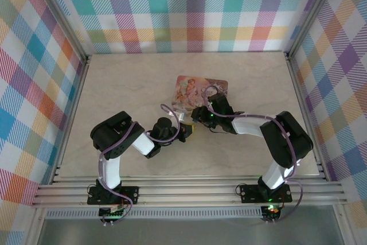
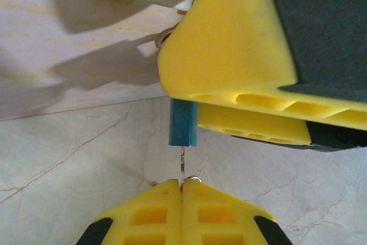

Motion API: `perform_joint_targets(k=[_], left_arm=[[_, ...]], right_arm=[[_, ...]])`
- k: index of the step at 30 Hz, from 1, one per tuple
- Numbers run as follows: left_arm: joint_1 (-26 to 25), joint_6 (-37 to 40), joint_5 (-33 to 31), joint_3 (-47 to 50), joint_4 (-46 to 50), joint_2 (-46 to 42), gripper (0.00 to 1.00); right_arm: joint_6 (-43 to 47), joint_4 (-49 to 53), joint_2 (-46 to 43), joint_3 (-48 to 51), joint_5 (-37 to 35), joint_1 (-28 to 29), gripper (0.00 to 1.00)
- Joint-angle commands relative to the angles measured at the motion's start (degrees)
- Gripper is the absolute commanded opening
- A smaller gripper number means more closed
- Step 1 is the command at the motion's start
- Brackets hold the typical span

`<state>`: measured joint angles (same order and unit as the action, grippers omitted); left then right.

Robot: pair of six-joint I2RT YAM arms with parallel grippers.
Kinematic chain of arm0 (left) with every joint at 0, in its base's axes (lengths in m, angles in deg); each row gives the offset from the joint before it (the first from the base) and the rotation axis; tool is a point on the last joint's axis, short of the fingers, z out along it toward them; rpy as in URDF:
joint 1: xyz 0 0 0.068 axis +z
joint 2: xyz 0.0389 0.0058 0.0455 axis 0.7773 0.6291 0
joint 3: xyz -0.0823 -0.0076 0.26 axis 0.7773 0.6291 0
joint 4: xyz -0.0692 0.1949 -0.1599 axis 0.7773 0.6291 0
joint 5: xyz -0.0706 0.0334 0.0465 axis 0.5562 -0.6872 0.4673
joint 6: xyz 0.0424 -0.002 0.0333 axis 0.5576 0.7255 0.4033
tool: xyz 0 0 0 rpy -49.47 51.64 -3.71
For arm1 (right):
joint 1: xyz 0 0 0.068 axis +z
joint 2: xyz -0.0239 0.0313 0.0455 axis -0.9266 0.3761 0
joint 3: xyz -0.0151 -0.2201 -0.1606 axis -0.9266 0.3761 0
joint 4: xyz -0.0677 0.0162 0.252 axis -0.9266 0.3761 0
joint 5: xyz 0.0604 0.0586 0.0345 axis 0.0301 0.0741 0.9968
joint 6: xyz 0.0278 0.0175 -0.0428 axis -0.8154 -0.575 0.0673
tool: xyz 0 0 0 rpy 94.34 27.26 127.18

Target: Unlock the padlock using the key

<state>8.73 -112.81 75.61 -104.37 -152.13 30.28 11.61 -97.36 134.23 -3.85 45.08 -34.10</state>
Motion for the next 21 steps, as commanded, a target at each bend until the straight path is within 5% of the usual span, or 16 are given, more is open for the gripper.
perform_joint_targets(k=[1,11,21], left_arm=[[-0.4,0.4,2.9,0.0,3.9,-1.7,0.0],[0.8,2.7,3.3,-1.3,7.1,-3.2,0.0],[2.8,4.9,6.0,-2.6,9.2,-5.2,0.0]], right_arm=[[-4.8,6.9,3.4,1.3,2.3,0.7,0.34],[-2.8,12.3,3.4,-0.1,2.8,1.2,0.01],[0.2,18.5,5.9,-3.1,6.1,1.1,0.0]])
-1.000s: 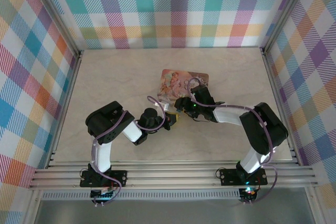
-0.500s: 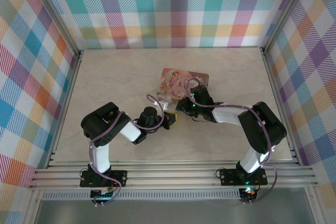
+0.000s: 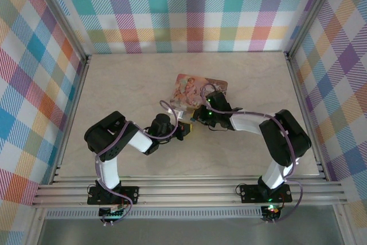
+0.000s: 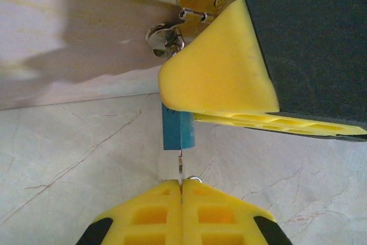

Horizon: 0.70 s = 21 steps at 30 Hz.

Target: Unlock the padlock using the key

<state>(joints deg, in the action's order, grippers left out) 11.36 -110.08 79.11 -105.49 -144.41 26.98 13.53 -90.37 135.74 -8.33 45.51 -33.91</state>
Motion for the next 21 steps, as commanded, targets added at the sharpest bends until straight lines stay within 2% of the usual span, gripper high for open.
perform_joint_targets(k=[1,7,11,16,17,21], left_arm=[[0.2,2.5,2.4,-1.6,1.3,-1.9,0.0],[0.1,2.2,2.4,-2.9,-0.4,-2.7,0.0],[0.3,2.4,1.8,-3.9,2.3,-5.3,0.0],[0.3,4.8,0.2,-5.1,8.4,-6.7,0.0],[0.3,5.2,0.1,-5.4,9.2,-6.7,0.02],[0.3,5.4,0.0,-5.3,10.0,-6.4,0.22]], right_arm=[[-1.8,11.9,4.6,1.2,6.0,1.0,0.0],[-1.2,15.4,4.5,-0.6,6.5,1.1,0.0],[2.1,21.4,3.2,-2.3,2.7,1.1,0.0],[2.9,22.0,2.4,-2.2,2.4,1.1,0.0],[2.7,21.6,2.4,-2.1,2.8,1.1,0.0],[0.4,18.8,2.1,-1.5,4.5,0.9,0.0]])
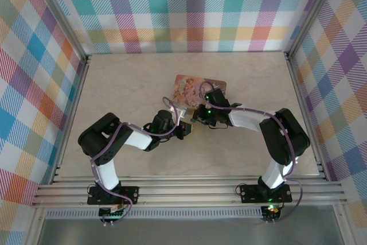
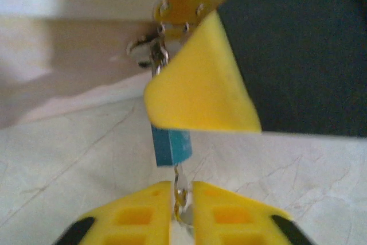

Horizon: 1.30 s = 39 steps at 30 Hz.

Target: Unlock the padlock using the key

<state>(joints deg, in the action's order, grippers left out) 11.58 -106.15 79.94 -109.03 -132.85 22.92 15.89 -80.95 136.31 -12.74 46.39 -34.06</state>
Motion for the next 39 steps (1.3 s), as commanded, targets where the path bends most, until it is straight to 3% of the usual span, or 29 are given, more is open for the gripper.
perform_joint_targets(k=[1,5,12,16,25,33,36,39], left_arm=[[0.1,1.4,-1.1,-1.5,-1.4,-2.5,0.27],[0.2,0.5,-2.8,0.8,-1.0,-5.7,0.42],[2.6,-6.3,-5.2,8.1,0.9,-15.0,0.45],[3.3,-12.5,-2.2,11.5,-1.5,-17.7,0.43],[3.3,-21.3,4.1,12.3,-18.7,-6.8,0.38],[3.5,-19.4,1.7,11.6,-16.5,-4.8,0.38],[3.4,-17.3,0.7,10.3,-9.5,-6.7,0.38],[3.5,-15.1,0.6,9.3,-4.4,-8.3,0.37]], right_arm=[[-2.7,8.6,1.4,2.9,3.9,1.0,0.0],[-5.8,6.5,0.4,2.5,3.9,0.5,0.0],[-9.6,7.0,-1.1,1.1,2.3,0.3,0.0],[-11.7,6.6,-1.6,0.9,2.2,0.3,0.0],[-13.4,6.1,-2.9,1.0,1.6,0.3,0.0],[-10.0,7.5,-3.6,1.3,-2.3,1.0,0.0],[-7.9,9.1,-4.9,1.2,-8.5,2.9,0.1],[-7.4,9.3,-5.6,1.4,-14.6,5.6,0.33]])
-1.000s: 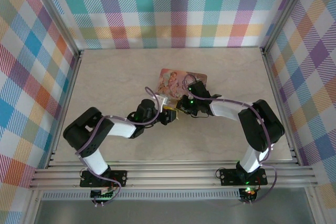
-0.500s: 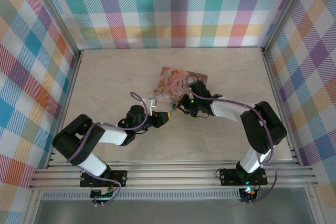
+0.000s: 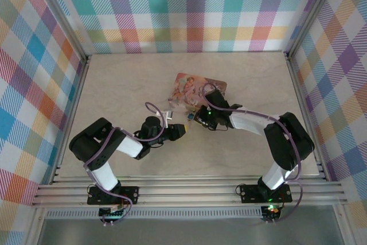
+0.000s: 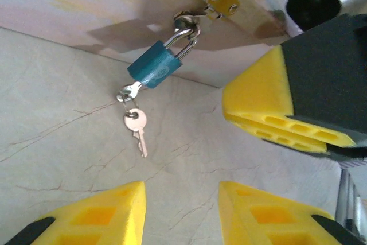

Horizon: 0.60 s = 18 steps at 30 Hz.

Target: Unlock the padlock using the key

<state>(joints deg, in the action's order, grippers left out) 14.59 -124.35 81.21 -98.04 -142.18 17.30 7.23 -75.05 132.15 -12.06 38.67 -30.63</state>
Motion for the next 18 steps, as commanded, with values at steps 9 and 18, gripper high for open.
perform_joint_targets(k=[9,18], left_arm=[[1.8,5.6,-0.1,-0.8,10.7,-7.3,0.37],[3.8,8.6,0.2,1.1,16.3,-13.5,0.37]], right_arm=[[1.0,0.5,3.2,-1.8,-17.2,7.3,0.58],[1.6,2.8,7.9,-8.4,-22.1,9.3,0.59]])
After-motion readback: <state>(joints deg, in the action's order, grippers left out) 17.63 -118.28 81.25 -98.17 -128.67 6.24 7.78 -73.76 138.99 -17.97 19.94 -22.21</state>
